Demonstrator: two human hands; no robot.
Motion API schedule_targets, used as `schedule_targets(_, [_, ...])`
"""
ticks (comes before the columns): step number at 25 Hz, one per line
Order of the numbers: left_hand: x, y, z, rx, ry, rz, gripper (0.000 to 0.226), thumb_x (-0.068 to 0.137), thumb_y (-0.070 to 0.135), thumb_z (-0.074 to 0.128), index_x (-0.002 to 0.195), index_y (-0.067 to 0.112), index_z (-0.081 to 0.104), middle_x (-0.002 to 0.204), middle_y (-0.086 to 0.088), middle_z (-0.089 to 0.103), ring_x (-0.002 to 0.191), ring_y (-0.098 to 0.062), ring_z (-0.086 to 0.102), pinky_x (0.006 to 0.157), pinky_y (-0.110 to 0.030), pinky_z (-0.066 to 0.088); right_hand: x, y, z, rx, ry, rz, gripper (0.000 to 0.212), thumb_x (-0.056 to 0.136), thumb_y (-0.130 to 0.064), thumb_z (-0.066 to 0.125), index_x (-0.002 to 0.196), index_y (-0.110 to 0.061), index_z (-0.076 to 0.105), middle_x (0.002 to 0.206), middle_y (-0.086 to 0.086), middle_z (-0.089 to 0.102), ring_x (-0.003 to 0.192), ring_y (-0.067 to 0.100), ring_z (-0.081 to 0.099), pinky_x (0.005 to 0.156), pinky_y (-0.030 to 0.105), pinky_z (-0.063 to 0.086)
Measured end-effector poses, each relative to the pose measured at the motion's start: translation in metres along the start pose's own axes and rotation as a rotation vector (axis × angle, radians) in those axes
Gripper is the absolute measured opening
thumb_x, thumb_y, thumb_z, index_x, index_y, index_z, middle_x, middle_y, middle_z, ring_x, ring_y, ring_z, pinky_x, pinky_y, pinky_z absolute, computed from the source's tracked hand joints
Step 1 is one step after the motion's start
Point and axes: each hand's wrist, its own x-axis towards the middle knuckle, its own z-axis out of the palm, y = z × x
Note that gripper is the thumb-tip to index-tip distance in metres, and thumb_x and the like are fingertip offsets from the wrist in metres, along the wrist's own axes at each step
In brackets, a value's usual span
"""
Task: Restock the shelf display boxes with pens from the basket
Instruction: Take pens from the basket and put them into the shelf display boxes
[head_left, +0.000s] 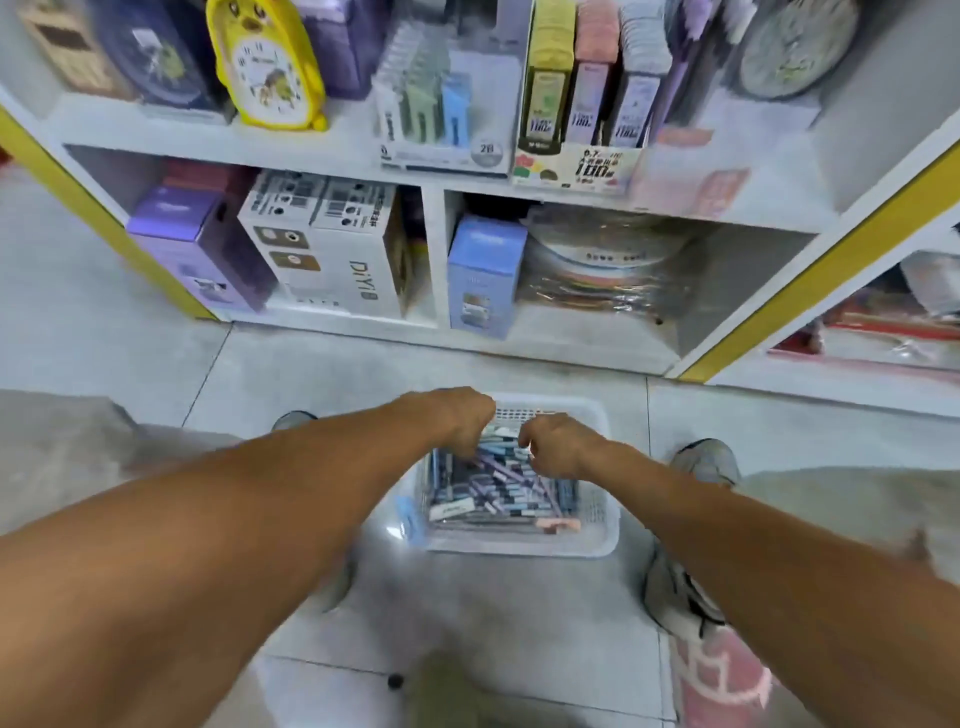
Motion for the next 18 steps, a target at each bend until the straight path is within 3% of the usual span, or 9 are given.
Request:
schedule_targets(2, [0.020, -0.001, 0.040, -0.017, 0.008, -0.003, 0.022, 0.087, 0.021, 0.067, 0.104, 0.009, 0.059, 0.108, -0.015, 0.062, 0.098, -0.031, 0.061, 0.076, -0.034, 0.050, 0.013, 0.017, 0.034, 0.070, 0.014, 0.063, 0.037, 0.094, -0.010, 0.056, 0.131, -0.006, 0.056, 0.135, 0.014, 0.057, 0.120, 0.029, 0.055, 0.095, 0.031, 0.045])
schedule_targets(4, [0.037, -0.003, 0.075, -0.047, 0.076, -0.010, 0.044, 0.085, 0.021, 0.069, 0.123, 0.005, 0.053, 0.124, -0.017, 0.054, 0.116, -0.032, 0.055, 0.090, -0.040, 0.050, 0.021, 0.031, 0.062, 0.150, 0.049, 0.137, 0.041, 0.094, -0.010, 0.057, 0.134, -0.005, 0.051, 0.137, 0.014, 0.056, 0.124, 0.030, 0.053, 0.096, 0.031, 0.044])
schedule_targets(7, [0.059, -0.003, 0.104, -0.036, 0.143, -0.044, 0.069, 0.081, 0.017, 0.072, 0.138, 0.001, 0.036, 0.137, -0.018, 0.041, 0.131, -0.033, 0.038, 0.106, -0.043, 0.040, 0.030, 0.038, 0.091, 0.257, 0.138, 0.219, 0.041, 0.093, -0.008, 0.056, 0.133, -0.008, 0.049, 0.133, 0.014, 0.057, 0.120, 0.031, 0.055, 0.096, 0.039, 0.050])
schedule_targets(11, [0.085, -0.007, 0.119, -0.041, 0.138, -0.127, 0.091, 0.080, 0.015, 0.074, 0.147, -0.006, 0.017, 0.152, -0.024, 0.022, 0.145, -0.041, 0.015, 0.120, -0.046, 0.022, 0.039, 0.034, 0.118, 0.252, 0.335, 0.158, 0.048, 0.087, 0.001, 0.055, 0.135, -0.004, 0.047, 0.130, 0.016, 0.052, 0.115, 0.033, 0.054, 0.089, 0.041, 0.053])
schedule_targets(13, [0.093, -0.008, 0.126, -0.028, 0.144, -0.140, 0.100, 0.080, 0.024, 0.077, 0.149, -0.007, 0.011, 0.154, -0.027, 0.018, 0.146, -0.043, 0.013, 0.122, -0.046, 0.016, 0.044, 0.032, 0.125, 0.241, 0.407, 0.163, 0.046, 0.087, 0.000, 0.057, 0.133, -0.002, 0.050, 0.127, 0.016, 0.053, 0.110, 0.034, 0.056, 0.084, 0.042, 0.055])
schedule_targets(18, [0.110, -0.009, 0.129, 0.022, 0.250, -0.135, 0.104, 0.071, 0.045, 0.082, 0.143, -0.004, 0.026, 0.138, -0.022, 0.033, 0.129, -0.037, 0.033, 0.115, -0.043, 0.026, 0.056, 0.025, 0.131, 0.418, 0.500, 0.208, 0.047, 0.082, 0.007, 0.061, 0.127, 0.001, 0.052, 0.122, 0.019, 0.053, 0.103, 0.036, 0.054, 0.082, 0.044, 0.054])
